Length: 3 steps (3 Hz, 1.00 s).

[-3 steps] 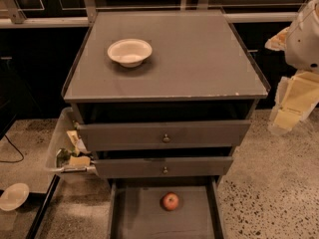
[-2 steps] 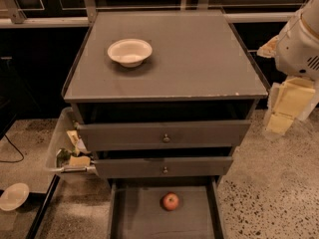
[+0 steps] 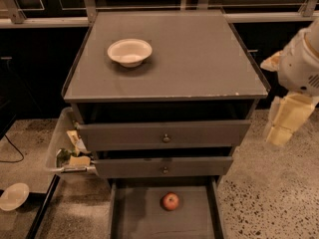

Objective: Pick apple from bottom drawer and place on counter

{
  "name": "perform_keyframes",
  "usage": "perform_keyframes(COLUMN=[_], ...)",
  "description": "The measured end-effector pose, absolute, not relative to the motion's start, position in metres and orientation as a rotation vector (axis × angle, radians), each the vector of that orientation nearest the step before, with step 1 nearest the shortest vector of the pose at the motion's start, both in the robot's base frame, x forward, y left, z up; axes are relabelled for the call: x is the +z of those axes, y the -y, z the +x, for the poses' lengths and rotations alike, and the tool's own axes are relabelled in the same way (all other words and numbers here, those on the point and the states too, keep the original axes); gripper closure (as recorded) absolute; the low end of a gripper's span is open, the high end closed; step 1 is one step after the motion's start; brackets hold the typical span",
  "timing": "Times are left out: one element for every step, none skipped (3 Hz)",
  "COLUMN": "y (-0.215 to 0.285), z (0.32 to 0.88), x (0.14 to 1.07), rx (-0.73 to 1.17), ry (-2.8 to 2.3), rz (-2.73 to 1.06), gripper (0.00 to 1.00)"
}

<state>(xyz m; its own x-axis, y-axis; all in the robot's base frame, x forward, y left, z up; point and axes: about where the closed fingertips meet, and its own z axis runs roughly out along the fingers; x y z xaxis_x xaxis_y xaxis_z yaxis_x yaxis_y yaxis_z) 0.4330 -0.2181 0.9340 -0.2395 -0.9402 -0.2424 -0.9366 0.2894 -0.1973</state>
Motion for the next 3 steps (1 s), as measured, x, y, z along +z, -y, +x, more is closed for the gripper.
perform_keyframes(y=[0.231,0.237,0.231], z=[0.428,0.435,0.451], x=[0.876,0.811,0.751], rx=[0.066,0.135,0.212], ry=[-2.278,-2.239,-2.161], rz=[-1.637,-1.624,-1.619], gripper=[0.0,0.0,0.0])
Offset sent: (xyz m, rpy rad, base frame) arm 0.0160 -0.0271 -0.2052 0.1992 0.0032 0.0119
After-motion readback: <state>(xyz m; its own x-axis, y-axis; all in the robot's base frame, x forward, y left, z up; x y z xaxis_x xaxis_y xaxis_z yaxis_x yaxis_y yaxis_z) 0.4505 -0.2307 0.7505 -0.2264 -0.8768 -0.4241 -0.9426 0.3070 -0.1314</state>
